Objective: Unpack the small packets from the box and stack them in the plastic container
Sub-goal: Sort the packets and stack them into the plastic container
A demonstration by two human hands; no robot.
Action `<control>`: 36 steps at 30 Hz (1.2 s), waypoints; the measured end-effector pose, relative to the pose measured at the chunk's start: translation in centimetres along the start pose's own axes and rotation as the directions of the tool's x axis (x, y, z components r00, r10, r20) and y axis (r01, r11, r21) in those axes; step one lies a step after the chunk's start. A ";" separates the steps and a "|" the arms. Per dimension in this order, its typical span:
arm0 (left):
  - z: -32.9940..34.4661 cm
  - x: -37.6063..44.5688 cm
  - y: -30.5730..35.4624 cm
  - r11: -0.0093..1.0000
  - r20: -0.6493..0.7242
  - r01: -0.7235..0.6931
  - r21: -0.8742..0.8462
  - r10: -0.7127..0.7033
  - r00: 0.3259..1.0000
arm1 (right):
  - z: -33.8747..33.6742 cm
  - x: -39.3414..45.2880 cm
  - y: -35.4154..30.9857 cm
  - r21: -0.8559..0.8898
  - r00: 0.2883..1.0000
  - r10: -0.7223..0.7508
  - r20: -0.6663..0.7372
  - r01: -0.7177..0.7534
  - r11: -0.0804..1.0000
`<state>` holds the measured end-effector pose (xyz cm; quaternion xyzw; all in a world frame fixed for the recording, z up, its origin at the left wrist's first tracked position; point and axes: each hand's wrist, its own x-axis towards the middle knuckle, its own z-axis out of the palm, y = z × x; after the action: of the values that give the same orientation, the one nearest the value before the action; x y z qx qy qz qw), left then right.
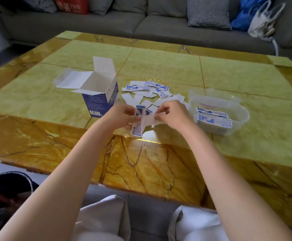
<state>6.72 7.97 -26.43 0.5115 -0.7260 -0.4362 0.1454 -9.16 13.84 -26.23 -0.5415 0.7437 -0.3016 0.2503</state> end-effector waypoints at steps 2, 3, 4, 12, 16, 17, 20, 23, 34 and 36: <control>-0.4 -0.3 -0.5 0.996 -0.014 0.053 -0.076 -0.055 0.998 | 0.3 -0.3 -0.4 0.032 0.998 -0.003 -0.061 0.005 0.999; -0.5 -0.4 -0.6 0.991 -0.034 0.071 -0.116 -0.076 0.997 | 0.6 -0.5 -0.6 0.047 0.994 -0.002 -0.107 0.007 0.999; -0.6 -0.5 -0.6 0.984 -0.053 0.086 -0.157 -0.096 0.994 | 0.8 -0.6 -0.9 0.049 0.987 -0.004 -0.162 0.012 0.999; -0.1 -0.9 -0.2 0.902 -0.038 0.186 -0.391 -0.217 0.975 | 0.7 -1.6 -1.2 -0.190 0.818 -0.491 -0.298 0.454 0.871; 0.0 -1.2 0.3 0.809 0.014 0.144 -0.571 -0.166 0.986 | 1.3 -1.9 -0.4 -0.024 0.907 -0.420 -0.040 0.419 0.908; 0.0 -1.1 0.3 0.795 0.027 0.144 -0.589 -0.158 0.987 | 1.1 -2.0 -0.5 0.032 0.922 -0.386 -0.034 0.387 0.921; 0.2 -1.1 0.4 0.808 0.071 0.148 -0.570 -0.131 0.989 | 0.2 -2.3 -0.6 0.111 0.946 -0.310 -0.096 0.320 0.941; 0.7 -1.0 0.9 0.826 0.078 0.132 -0.548 -0.106 0.991 | 0.1 -2.1 -0.4 0.106 0.957 -0.242 -0.160 0.260 0.960; 1.1 -0.6 0.5 0.885 -0.064 0.103 -0.453 -0.148 0.987 | -1.5 -2.1 -0.7 0.634 0.983 0.147 -0.113 -0.042 0.772; 1.2 -0.6 0.7 0.893 -0.069 0.099 -0.439 -0.144 0.987 | -1.4 -2.3 -1.1 0.802 0.985 0.172 -0.019 -0.088 0.591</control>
<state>5.76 9.18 -26.45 0.5317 -0.5688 -0.5691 0.2644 -8.74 16.07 -24.29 -0.3021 0.5790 -0.6080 0.4515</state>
